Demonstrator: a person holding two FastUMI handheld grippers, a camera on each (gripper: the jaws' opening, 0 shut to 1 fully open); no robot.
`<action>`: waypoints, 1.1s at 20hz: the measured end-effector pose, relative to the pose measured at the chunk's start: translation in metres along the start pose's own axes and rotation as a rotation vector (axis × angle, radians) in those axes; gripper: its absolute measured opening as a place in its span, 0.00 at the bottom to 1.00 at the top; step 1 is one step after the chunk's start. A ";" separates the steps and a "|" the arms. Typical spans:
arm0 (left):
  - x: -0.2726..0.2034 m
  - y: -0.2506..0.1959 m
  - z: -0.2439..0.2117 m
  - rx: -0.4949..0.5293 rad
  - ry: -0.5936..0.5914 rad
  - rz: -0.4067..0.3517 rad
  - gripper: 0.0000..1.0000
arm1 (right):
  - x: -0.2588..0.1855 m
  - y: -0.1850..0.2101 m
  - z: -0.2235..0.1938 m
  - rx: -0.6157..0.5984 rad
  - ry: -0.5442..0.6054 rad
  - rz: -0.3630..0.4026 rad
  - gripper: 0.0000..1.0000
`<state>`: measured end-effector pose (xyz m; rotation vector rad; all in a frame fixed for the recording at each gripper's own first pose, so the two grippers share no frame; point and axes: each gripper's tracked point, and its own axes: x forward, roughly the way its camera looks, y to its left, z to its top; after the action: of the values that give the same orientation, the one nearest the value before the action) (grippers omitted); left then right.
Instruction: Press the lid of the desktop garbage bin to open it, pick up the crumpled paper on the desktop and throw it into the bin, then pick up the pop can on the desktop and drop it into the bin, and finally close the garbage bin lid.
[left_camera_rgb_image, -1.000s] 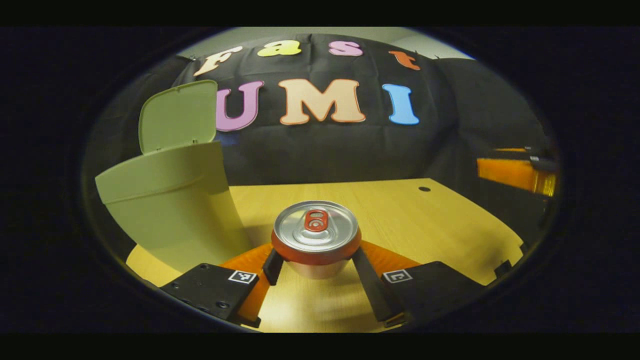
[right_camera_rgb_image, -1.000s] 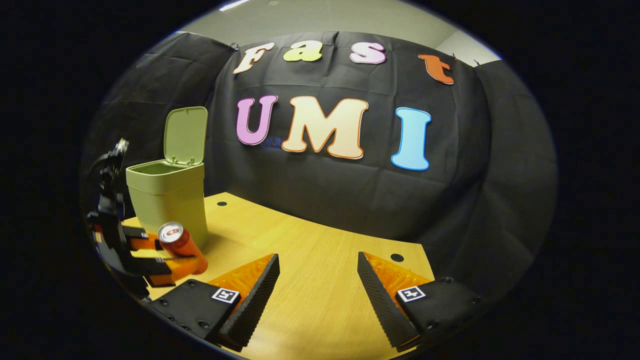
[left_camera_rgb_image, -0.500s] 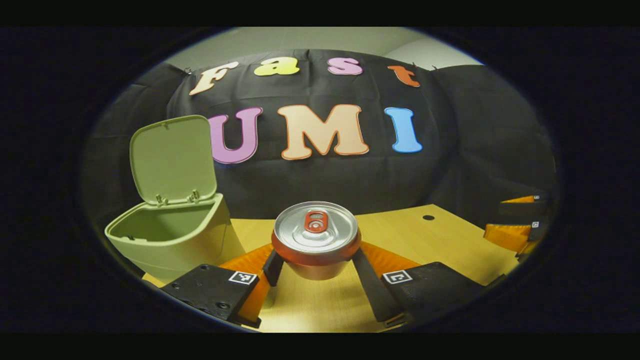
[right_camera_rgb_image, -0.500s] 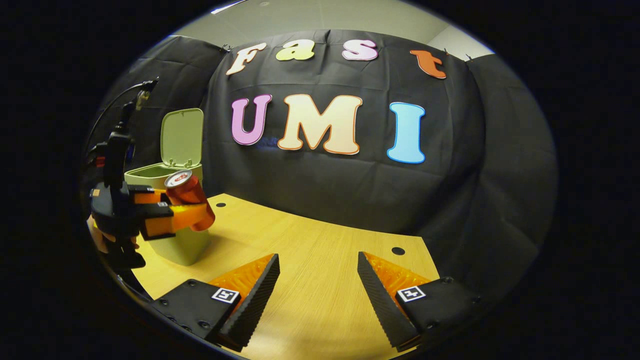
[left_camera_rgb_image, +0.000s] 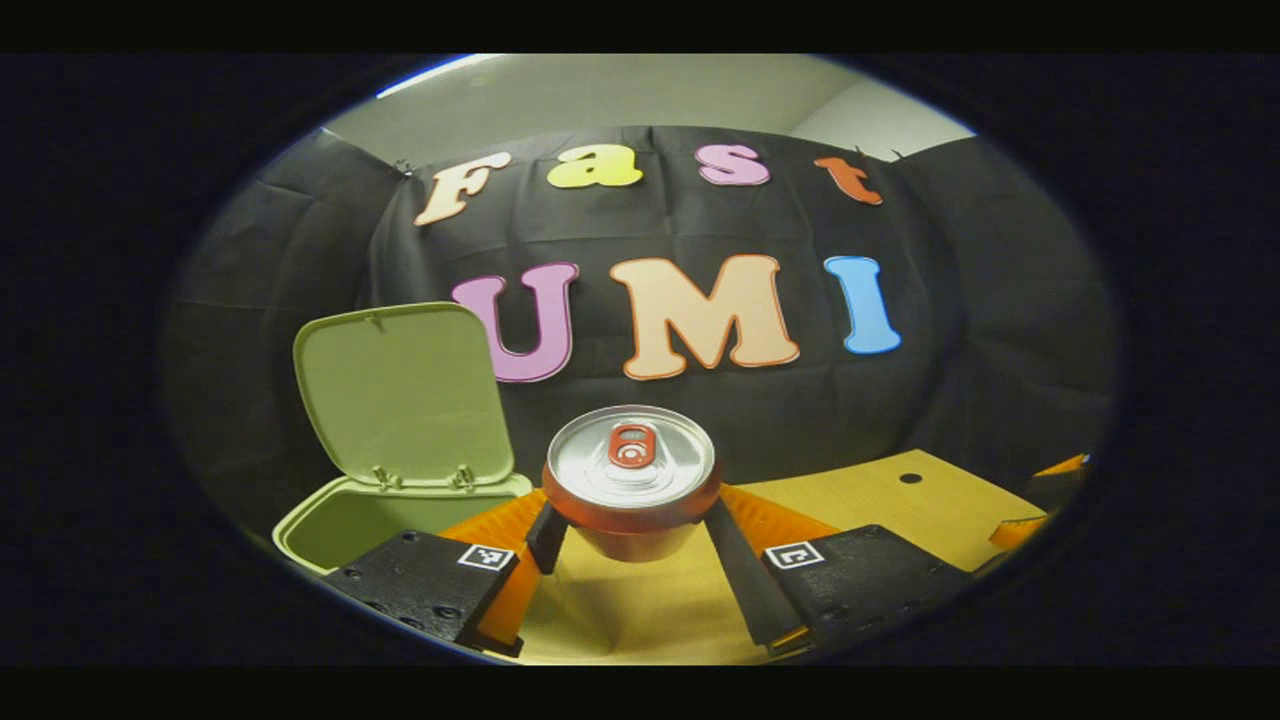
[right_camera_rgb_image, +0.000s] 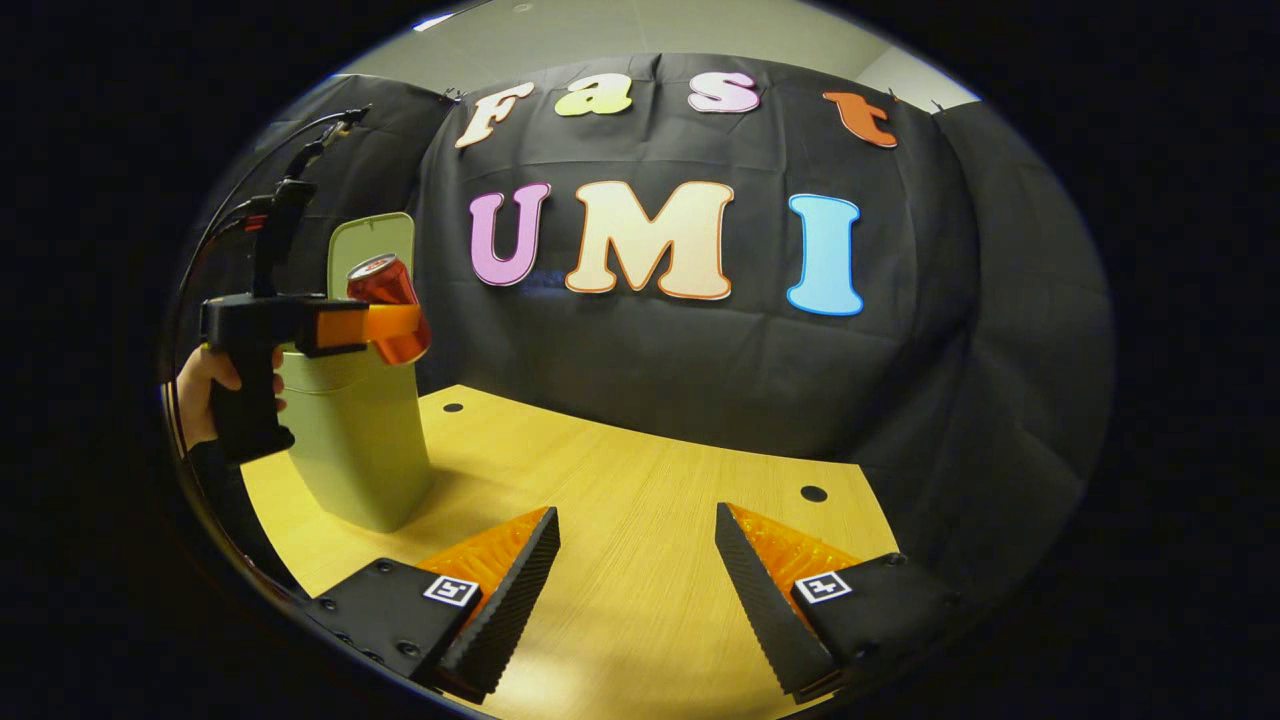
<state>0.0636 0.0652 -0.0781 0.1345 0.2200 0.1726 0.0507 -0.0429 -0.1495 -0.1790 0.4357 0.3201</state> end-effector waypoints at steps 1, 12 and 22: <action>0.001 0.010 0.003 0.003 -0.004 0.016 0.76 | 0.000 0.002 0.001 0.000 -0.001 0.003 0.99; -0.012 0.118 0.005 0.008 -0.010 0.211 0.76 | 0.015 0.013 -0.001 0.019 0.022 0.020 0.99; -0.025 0.159 0.036 0.028 -0.094 0.287 0.99 | 0.019 0.026 0.007 0.015 0.006 0.028 0.99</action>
<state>0.0235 0.2122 -0.0142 0.2016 0.1081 0.4477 0.0610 -0.0113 -0.1540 -0.1591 0.4470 0.3442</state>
